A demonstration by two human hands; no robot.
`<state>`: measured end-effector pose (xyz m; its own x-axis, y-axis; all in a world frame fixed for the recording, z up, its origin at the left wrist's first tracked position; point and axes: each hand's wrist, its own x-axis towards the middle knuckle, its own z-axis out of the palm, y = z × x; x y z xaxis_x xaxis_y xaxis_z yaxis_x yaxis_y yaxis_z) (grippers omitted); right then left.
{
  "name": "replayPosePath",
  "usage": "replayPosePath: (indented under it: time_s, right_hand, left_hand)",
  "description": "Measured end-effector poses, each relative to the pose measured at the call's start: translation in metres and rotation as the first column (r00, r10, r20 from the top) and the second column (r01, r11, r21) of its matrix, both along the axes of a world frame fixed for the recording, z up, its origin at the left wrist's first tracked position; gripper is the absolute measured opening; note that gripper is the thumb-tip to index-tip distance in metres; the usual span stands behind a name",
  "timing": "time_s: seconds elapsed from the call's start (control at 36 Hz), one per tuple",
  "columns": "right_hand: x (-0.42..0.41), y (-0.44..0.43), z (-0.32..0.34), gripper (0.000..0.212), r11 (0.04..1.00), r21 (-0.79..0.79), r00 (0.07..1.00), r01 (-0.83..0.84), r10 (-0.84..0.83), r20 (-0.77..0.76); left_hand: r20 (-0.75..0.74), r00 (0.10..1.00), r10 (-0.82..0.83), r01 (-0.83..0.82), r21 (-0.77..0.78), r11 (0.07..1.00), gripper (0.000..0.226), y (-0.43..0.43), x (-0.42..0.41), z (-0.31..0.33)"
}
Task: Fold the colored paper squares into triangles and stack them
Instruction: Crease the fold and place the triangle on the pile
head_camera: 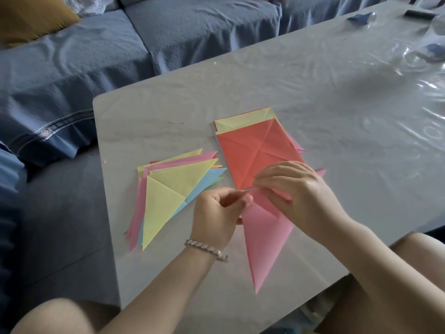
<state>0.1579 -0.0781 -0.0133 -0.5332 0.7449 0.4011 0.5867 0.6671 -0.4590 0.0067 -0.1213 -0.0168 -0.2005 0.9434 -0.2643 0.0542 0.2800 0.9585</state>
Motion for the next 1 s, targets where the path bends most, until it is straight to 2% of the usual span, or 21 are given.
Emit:
replayPosePath:
  time_s: [0.06,0.08,0.19,0.31,0.42,0.56,0.58,0.64,0.69,0.83,1.0]
  right_hand:
    - [-0.004,-0.005,-0.012,0.027,0.999,-0.047,1.0,-0.016,0.016,-0.011]
    - [-0.007,-0.01,-0.019,0.029,0.995,-0.081,0.999,-0.05,0.05,0.004]
    - [-0.012,-0.029,-0.054,0.037,0.979,-0.15,0.962,-0.14,0.17,0.212]
    - [-0.007,-0.041,-0.073,0.044,0.978,-0.199,0.915,-0.057,0.131,0.382]
    - [0.0,-0.048,-0.084,0.046,0.985,-0.143,0.905,0.095,-0.025,0.425]
    - [0.006,-0.042,-0.087,0.063,0.966,-0.071,0.867,0.247,-0.188,0.461]
    - [0.006,-0.037,-0.089,0.062,0.963,-0.053,0.86,0.264,-0.211,0.464]
    - [0.007,-0.026,-0.091,0.043,0.954,-0.012,0.854,0.298,-0.261,0.45]
    - [0.007,-0.013,-0.094,0.037,0.944,-0.027,0.853,0.328,-0.284,0.439]
    - [0.009,0.018,-0.093,0.045,0.921,-0.112,0.854,0.374,-0.295,0.428]
    - [0.01,0.048,-0.087,0.049,0.9,-0.145,0.818,0.412,-0.295,0.494]
  left_hand:
    - [-0.04,0.994,0.098,-0.1,-0.036,0.994,0.018,0.006,-0.002,-0.016]
    - [-0.113,0.985,0.129,-0.134,-0.034,0.99,0.016,0.009,-0.004,-0.024]
    - [-0.411,0.895,0.172,-0.19,-0.003,0.982,0.006,0.018,-0.009,-0.046]
    - [-0.514,0.843,0.16,-0.193,-0.011,0.981,0.011,0.019,-0.009,-0.054]
    - [-0.55,0.818,0.17,-0.204,0.0,0.979,0.011,0.019,-0.012,-0.058]
    - [-0.541,0.824,0.169,-0.194,0.011,0.981,0.01,0.018,-0.014,-0.06]
    - [-0.539,0.825,0.168,-0.192,0.013,0.981,0.01,0.018,-0.014,-0.06]
    - [-0.539,0.825,0.167,-0.19,0.014,0.982,0.011,0.018,-0.014,-0.061]
    - [-0.533,0.83,0.166,-0.189,0.012,0.982,0.011,0.017,-0.015,-0.061]
    - [-0.537,0.826,0.171,-0.194,0.012,0.981,0.011,0.018,-0.014,-0.062]
    - [-0.534,0.826,0.178,-0.213,-0.002,0.977,0.011,0.019,-0.013,-0.063]
